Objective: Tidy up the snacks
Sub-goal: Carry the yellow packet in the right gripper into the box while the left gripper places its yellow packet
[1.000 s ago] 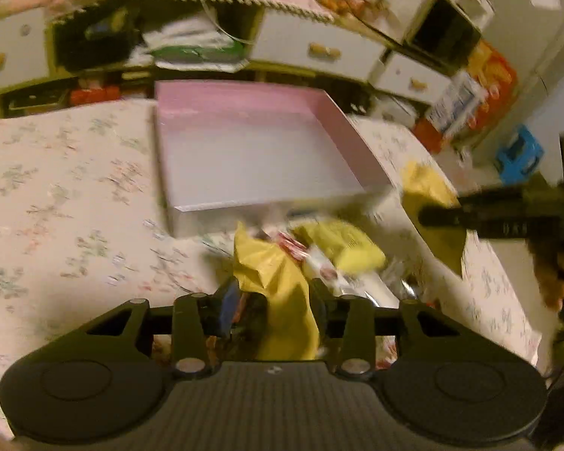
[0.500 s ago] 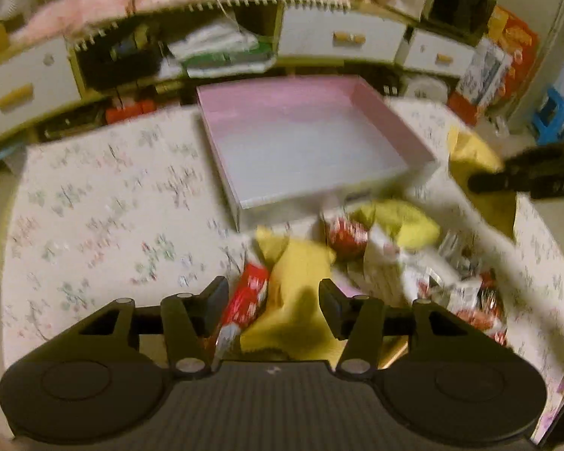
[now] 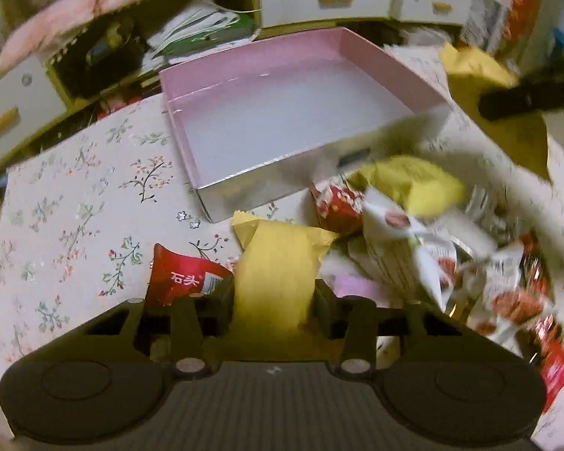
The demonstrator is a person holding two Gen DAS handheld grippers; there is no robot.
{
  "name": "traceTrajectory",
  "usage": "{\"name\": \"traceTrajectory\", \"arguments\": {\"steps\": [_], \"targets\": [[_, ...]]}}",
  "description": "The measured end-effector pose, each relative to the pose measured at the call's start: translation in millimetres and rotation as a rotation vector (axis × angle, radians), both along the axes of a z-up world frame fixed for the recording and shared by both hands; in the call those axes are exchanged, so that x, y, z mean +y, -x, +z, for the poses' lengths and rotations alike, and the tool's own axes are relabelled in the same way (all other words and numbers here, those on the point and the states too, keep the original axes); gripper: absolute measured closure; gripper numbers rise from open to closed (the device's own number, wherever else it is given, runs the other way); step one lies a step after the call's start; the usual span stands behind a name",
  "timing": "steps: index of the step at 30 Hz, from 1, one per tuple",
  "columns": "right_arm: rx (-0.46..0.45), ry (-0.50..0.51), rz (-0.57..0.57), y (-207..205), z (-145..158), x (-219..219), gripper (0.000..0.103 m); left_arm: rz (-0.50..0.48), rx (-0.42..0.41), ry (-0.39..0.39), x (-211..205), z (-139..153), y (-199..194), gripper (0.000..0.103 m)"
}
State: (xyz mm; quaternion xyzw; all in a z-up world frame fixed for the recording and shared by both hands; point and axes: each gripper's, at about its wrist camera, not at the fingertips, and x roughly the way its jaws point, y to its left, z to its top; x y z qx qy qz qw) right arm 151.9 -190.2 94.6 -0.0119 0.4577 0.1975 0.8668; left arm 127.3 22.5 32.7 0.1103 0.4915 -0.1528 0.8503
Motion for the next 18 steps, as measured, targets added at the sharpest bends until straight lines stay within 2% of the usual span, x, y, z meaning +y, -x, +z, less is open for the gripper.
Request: {"name": "traceTrajectory", "arguments": {"steps": [3, 6, 12, 18], "targets": [[-0.003, -0.004, -0.022, -7.0, -0.3, -2.2, 0.066, 0.018, 0.008, 0.005, 3.2, -0.6, -1.9, 0.058], [-0.013, -0.013, -0.039, -13.4, 2.6, -2.1, 0.066, 0.067, -0.002, 0.087, 7.7, 18.8, -4.5, 0.059], [-0.029, -0.038, -0.091, -34.3, 3.9, -3.0, 0.066, 0.085, -0.115, 0.2, 3.7, 64.4, -11.4, 0.059], [0.001, -0.067, -0.172, -59.9, -9.4, -4.9, 0.066, 0.134, -0.21, 0.143, -12.3, 64.8, -43.1, 0.059]]}}
